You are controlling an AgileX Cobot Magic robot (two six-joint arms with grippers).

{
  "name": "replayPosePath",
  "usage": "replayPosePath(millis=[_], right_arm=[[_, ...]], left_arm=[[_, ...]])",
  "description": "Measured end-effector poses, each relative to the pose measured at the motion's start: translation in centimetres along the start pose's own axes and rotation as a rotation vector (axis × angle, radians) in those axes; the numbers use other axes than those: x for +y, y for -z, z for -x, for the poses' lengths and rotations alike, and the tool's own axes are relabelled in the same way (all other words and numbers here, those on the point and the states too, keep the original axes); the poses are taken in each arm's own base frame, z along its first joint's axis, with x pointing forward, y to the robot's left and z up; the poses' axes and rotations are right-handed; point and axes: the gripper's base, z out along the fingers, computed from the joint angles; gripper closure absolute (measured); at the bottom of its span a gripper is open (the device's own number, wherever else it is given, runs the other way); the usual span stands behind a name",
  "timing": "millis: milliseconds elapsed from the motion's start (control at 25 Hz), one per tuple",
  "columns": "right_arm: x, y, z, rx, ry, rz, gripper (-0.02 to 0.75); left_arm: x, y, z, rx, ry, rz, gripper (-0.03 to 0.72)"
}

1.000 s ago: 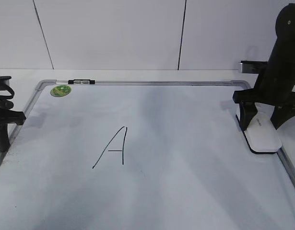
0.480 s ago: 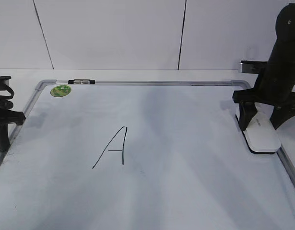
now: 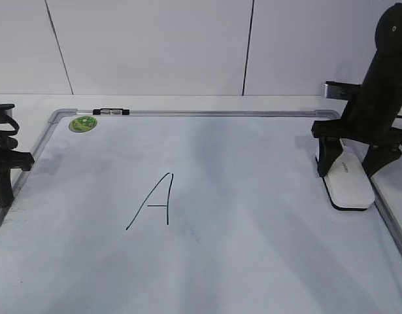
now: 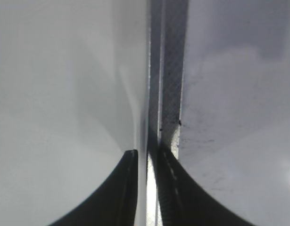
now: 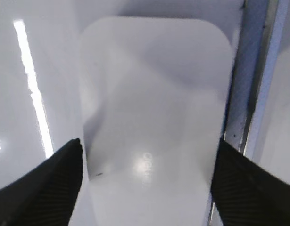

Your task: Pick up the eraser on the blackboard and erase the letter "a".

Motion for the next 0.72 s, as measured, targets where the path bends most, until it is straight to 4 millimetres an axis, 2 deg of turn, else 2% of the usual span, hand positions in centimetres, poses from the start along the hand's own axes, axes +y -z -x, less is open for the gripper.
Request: replayPosePath(millis=[440,720], right_arm=[[-0.2,0.1,0.0,-0.002,0.021,-0.018,0.071],[-0.3,2.6,-0.6,-0.066,0.02,-0.059,0.071]], left_arm=[[0.0,0.0,0.0,-0.002,0.004,-0.003,0.549],[0.0,0.0,0.0,-0.004,0.003,-0.003,0.542]])
